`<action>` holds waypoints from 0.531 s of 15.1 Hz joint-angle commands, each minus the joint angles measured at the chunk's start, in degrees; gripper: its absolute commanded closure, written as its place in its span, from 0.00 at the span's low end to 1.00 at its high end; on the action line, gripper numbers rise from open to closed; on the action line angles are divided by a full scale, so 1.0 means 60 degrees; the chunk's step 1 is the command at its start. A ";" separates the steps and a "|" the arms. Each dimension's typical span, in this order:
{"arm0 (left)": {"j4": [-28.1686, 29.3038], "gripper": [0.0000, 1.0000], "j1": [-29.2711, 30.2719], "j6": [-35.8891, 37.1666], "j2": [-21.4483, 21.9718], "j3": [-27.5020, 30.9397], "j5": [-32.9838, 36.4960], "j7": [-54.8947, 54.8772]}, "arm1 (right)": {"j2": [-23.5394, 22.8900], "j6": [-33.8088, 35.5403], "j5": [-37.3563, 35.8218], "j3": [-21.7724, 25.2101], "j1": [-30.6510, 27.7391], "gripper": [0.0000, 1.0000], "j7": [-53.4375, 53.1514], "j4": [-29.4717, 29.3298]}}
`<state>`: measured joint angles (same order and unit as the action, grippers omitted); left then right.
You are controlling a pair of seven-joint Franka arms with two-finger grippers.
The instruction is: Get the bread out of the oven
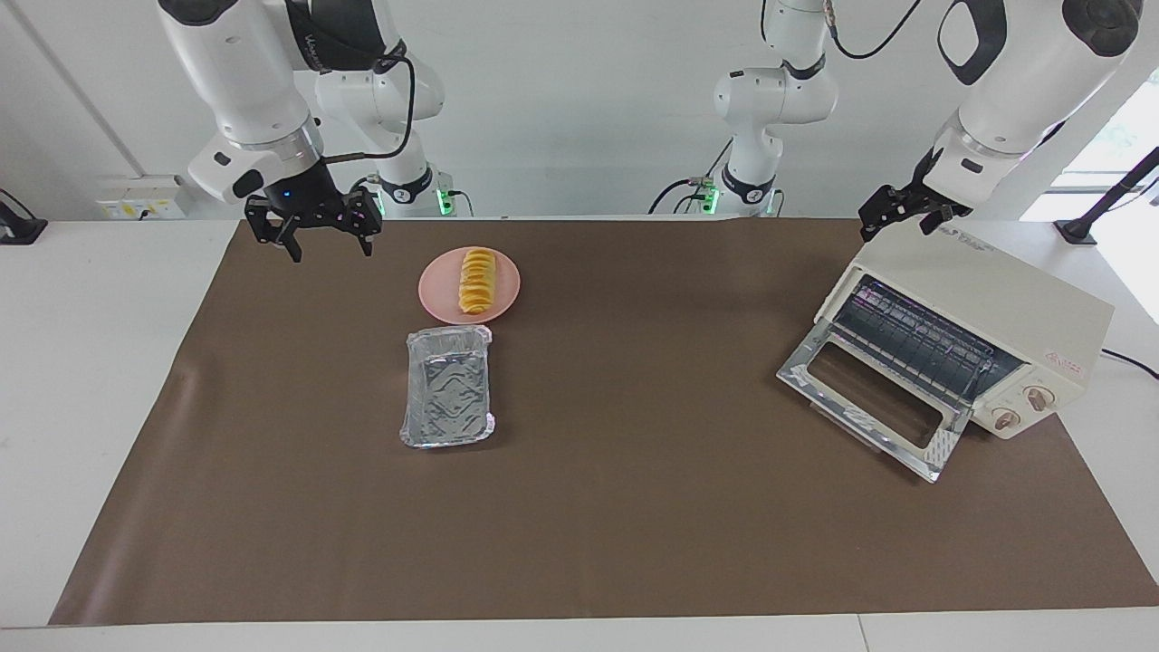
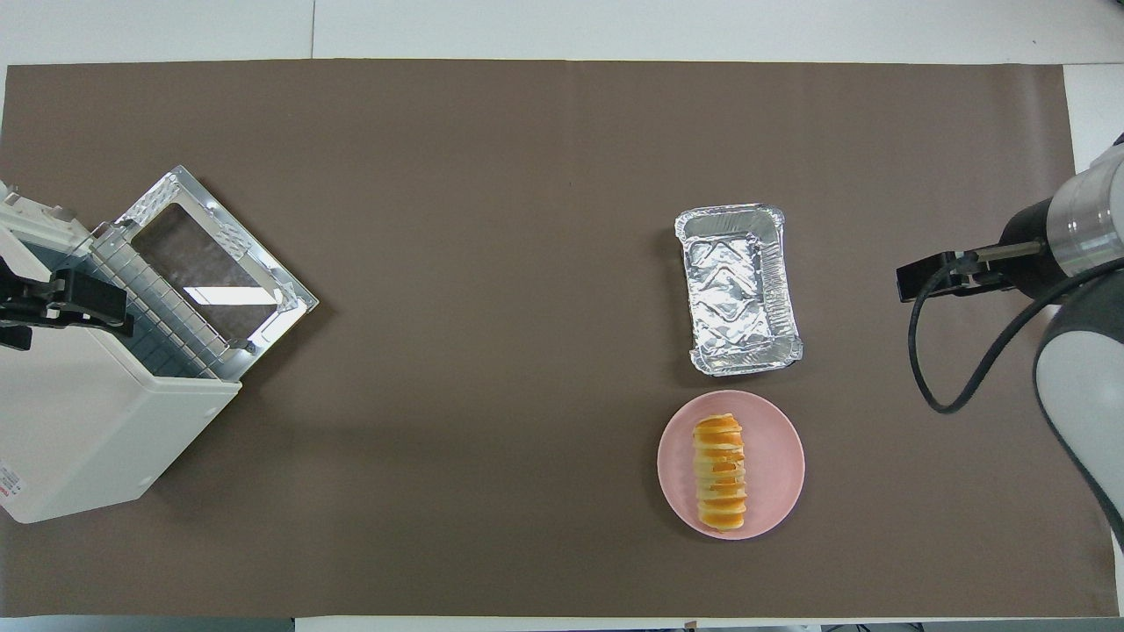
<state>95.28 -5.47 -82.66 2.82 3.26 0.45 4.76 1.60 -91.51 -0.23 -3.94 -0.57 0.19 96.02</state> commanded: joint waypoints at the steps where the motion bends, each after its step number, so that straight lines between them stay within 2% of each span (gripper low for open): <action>1: -0.0104 0.00 0.0047 0.0182 0.0028 -0.0017 0.0101 -0.0002 | -0.0046 0.0267 0.0082 -0.0090 -0.0154 0.00 -0.0104 -0.0125; 8: -0.0104 0.00 0.0047 0.0182 0.0028 -0.0017 0.0101 -0.0002 | -0.0032 0.0310 -0.0094 -0.0076 -0.0154 0.00 -0.0308 -0.0096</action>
<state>95.28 -5.47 -82.66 2.82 3.26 0.45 4.76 1.57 -90.64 -0.41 -3.93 -0.66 0.00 96.02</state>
